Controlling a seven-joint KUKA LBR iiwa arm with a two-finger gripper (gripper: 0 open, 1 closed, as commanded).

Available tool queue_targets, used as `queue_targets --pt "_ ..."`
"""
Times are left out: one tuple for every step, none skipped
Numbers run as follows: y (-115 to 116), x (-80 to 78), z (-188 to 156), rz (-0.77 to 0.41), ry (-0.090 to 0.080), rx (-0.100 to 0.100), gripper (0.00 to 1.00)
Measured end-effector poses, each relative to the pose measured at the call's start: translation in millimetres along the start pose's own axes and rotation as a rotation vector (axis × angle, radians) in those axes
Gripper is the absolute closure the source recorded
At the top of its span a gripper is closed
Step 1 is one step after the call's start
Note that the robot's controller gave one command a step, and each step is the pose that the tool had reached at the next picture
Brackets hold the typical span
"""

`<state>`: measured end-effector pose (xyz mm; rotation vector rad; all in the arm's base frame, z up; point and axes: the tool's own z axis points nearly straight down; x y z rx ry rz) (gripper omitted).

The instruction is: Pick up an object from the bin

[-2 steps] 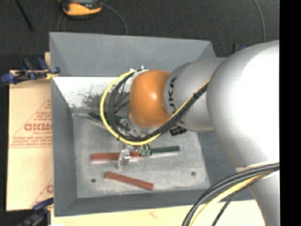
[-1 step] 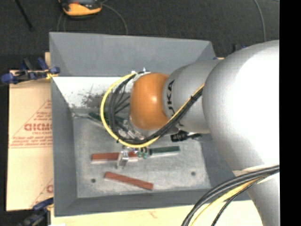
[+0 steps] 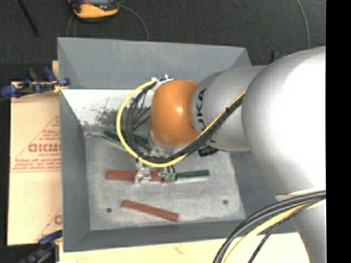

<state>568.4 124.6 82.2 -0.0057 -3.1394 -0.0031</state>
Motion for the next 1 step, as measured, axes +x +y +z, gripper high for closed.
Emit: queue_targets --pt "0.0 0.0 0.0 0.000 0.000 0.000 1.00"
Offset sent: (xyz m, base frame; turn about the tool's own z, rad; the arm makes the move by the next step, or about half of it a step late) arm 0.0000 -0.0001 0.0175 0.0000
